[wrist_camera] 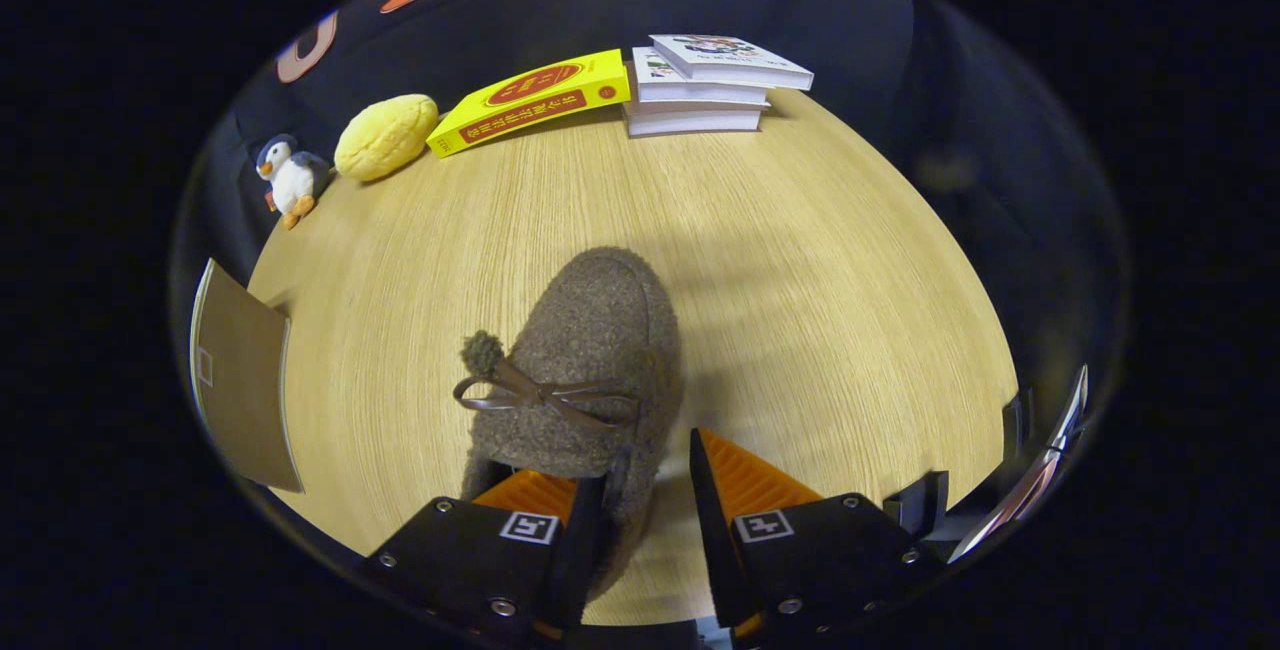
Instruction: Open the storage box then place both shoes into the box .Put the left shoe in first, then the right shoe, with the right side of both shoes facing outward in a uniform manner.
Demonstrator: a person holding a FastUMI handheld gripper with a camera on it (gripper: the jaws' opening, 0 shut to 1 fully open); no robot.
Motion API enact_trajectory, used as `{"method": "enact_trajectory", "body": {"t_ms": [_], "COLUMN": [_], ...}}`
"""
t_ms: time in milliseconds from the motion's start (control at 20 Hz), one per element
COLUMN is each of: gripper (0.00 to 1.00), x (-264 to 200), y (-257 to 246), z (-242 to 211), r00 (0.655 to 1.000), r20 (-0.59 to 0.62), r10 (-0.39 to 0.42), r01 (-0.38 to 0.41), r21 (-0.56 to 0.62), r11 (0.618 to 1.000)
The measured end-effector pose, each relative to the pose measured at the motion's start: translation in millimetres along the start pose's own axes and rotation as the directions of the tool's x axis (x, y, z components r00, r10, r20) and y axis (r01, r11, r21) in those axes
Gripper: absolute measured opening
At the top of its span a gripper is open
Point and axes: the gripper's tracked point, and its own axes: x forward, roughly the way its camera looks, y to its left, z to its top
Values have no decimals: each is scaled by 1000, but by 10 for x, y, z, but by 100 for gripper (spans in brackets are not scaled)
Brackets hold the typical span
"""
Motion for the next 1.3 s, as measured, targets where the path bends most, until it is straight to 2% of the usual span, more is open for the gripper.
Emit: {"method": "enact_trajectory", "body": {"t_ms": [200,250,300,400,500,700,950,1300], "gripper": [36,32,21,10,4,4,4,4], "x": [86,85,73,36,-74,-425,-964,-1449], "y": [68,74,64,74,179,517,1275,2272], "z": [5,8,17,33,74,346,694,841], "r00": [999,1000,1000,1000,1000,997,983,961], "r20": [1,7,11,8,5,48,91,85], "r10": [33,24,8,-7,19,61,159,263], "r01": [-33,-25,-8,6,-19,-63,-159,-258], "r21": [75,65,41,4,45,40,-8,-61], "r11": [997,998,999,1000,999,997,987,964]}}
